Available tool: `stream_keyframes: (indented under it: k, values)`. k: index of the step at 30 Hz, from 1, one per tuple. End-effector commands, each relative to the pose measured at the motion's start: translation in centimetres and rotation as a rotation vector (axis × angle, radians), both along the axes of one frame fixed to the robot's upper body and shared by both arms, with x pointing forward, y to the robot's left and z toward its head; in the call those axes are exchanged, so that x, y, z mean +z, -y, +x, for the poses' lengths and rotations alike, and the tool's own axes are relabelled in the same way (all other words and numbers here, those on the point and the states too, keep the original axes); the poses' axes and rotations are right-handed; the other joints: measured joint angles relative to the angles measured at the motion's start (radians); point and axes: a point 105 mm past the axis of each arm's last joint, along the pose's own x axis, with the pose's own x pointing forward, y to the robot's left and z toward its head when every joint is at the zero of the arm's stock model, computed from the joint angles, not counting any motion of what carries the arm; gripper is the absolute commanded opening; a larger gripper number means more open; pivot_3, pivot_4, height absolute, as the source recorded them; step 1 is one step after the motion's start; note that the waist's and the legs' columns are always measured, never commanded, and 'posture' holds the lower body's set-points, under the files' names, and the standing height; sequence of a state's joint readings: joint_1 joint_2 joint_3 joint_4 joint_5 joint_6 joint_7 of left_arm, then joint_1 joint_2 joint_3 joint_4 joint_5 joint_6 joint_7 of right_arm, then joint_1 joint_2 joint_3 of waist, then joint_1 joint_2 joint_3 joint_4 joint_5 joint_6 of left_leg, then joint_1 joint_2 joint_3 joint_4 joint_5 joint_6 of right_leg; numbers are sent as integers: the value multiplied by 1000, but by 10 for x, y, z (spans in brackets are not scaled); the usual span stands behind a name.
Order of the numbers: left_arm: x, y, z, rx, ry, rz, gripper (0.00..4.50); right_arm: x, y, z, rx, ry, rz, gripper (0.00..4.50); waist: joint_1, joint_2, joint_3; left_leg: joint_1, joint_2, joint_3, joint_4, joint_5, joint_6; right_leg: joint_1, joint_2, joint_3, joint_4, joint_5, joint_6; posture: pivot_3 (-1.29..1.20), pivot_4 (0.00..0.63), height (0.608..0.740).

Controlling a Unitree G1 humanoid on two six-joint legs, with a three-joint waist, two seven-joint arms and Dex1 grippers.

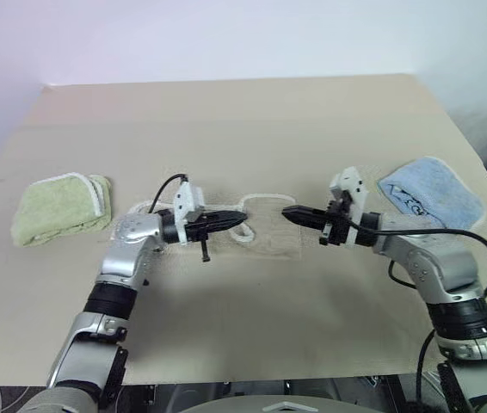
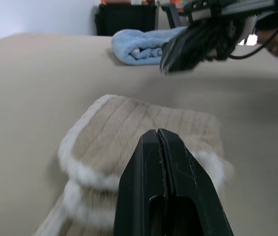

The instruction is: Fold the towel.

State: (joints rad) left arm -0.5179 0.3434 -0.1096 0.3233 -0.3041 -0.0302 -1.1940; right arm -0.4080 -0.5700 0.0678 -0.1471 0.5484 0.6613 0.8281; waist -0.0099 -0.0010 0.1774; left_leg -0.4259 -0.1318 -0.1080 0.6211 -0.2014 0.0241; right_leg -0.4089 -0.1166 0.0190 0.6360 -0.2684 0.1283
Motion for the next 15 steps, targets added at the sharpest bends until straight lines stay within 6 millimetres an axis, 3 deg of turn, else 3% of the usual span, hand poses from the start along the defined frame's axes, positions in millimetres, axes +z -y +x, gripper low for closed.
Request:
stream_keyframes:
  k: [1,7,15]
  values:
    - [2,9,5,10,35,22,30,4,-6,7,-10,44,-8,0,-2,0,0,0,0,0,0,0,0,0,0,0,0,0,0,0,150,728]
    - [-7,24,8,8,36,86,30,-16,-22,21,-46,6,-43,0,-1,0,0,0,-1,0,4,0,0,-2,0,0,11,0,0,0,150,728]
    - [-36,21,1,2,-16,210,30,-42,-33,21,-45,-70,-75,0,-2,0,0,0,-1,0,8,0,0,-2,0,0,12,0,0,0,150,728]
